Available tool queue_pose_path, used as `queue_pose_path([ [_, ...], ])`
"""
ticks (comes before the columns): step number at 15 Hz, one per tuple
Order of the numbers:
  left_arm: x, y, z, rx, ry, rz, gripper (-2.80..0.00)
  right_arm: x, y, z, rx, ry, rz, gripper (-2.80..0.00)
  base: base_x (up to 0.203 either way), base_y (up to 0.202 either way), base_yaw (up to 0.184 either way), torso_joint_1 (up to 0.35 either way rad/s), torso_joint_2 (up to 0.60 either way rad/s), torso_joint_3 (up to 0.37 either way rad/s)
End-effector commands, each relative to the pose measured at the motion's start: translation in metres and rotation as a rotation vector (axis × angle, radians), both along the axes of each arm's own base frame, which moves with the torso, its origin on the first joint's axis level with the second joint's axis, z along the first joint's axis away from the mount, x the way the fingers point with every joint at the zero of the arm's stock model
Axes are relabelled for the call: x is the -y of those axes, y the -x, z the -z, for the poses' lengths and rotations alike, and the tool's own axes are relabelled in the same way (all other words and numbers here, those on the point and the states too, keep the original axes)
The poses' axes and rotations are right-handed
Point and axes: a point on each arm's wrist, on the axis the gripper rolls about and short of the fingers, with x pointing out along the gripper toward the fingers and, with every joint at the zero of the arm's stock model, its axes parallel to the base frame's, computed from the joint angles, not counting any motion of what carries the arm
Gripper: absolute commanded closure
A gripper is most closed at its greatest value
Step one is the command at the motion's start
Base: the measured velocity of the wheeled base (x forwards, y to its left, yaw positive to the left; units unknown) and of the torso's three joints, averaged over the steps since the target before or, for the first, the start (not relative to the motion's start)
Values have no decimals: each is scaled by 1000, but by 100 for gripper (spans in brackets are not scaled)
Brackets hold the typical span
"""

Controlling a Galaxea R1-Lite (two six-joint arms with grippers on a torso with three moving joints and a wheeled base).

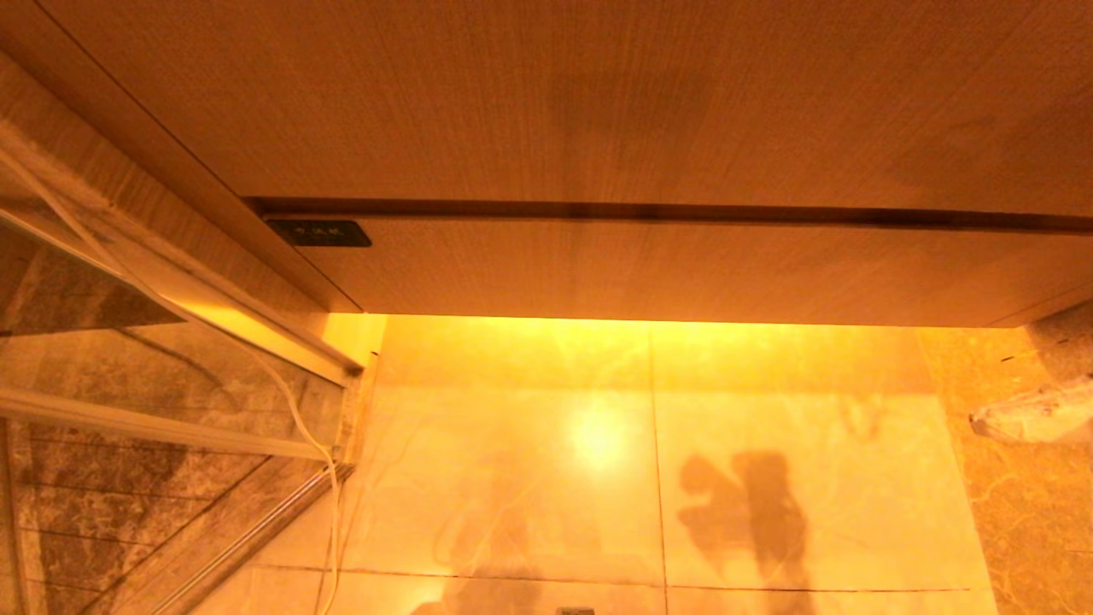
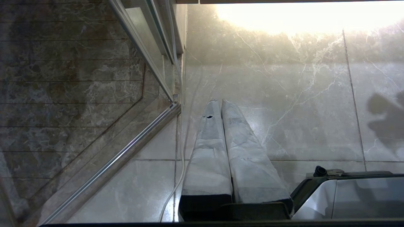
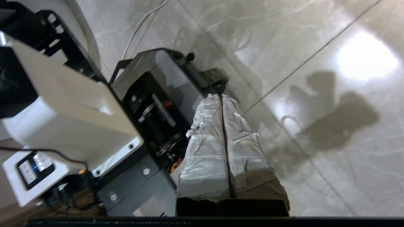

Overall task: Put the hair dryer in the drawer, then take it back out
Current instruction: Pull open the drawer

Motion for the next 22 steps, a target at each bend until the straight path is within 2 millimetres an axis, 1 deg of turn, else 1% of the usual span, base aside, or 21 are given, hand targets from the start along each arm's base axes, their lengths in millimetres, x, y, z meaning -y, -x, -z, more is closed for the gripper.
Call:
queue_pose_path([
  [1,0,0,0,-1,0,0,0,0,-12,0,-20,-3,-1,0,0,0,0,0,0,0],
  [3,0,0,0,-1,0,0,0,-2,-28,1,-108,-60,55,0,0,0,0,0,0,0],
  [5,0,0,0,-1,0,0,0,-4,-41,-14,-35,-75,60,0,0,0,0,0,0,0],
  [6,0,0,0,-1,0,0,0,-4,-43,-16,-13,-74,62,0,0,0,0,0,0,0],
  [9,0,0,0,-1,0,0,0,-5,-42,-16,-10,-49,82,0,0,0,0,0,0,0],
  [11,0,0,0,-1,0,0,0,-5,-43,-18,46,-9,80,0,0,0,0,0,0,0],
  [14,0,0,0,-1,0,0,0,-3,-50,-18,205,115,36,0,0,0,0,0,0,0],
  [17,0,0,0,-1,0,0,0,-4,-57,-12,242,115,25,0,0,0,0,0,0,0],
  [18,0,0,0,-1,0,0,0,-4,-58,-12,240,116,26,-280,0,0,0,0,0,0],
  [20,0,0,0,-1,0,0,0,-4,-56,-8,225,117,29,-280,0,0,0,0,0,0],
  [22,0,0,0,-1,0,0,0,-4,-54,-9,242,117,26,-280,0,0,0,0,0,0],
])
